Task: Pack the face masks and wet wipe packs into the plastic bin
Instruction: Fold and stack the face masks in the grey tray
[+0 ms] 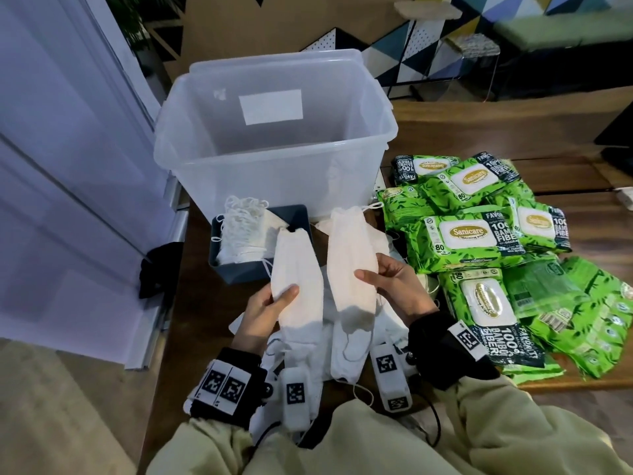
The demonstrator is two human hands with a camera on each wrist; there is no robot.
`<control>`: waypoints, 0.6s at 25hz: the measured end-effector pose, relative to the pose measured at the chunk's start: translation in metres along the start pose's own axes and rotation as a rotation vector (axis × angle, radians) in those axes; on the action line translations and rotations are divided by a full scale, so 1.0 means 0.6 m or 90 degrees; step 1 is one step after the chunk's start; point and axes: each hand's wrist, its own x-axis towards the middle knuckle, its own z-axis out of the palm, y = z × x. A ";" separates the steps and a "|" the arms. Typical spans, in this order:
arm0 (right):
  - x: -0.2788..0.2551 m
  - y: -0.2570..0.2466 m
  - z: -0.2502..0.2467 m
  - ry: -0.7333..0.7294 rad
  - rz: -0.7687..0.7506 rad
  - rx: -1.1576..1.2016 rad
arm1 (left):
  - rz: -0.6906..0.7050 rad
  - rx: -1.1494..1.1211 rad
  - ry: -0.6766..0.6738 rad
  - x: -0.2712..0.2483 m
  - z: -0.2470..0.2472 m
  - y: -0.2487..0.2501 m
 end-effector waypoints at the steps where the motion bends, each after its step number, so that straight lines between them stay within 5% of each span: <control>1: -0.003 -0.001 0.001 -0.005 -0.007 -0.007 | -0.002 0.003 0.001 0.001 0.003 -0.001; 6: -0.016 -0.026 0.011 0.016 -0.106 -0.068 | 0.022 0.003 -0.035 0.000 0.003 -0.008; 12: -0.040 -0.056 0.057 -0.065 -0.406 -0.220 | 0.055 0.008 -0.121 -0.001 0.017 -0.011; 15: -0.043 -0.045 0.063 -0.039 -0.424 -0.254 | 0.106 0.001 -0.109 0.001 0.018 -0.009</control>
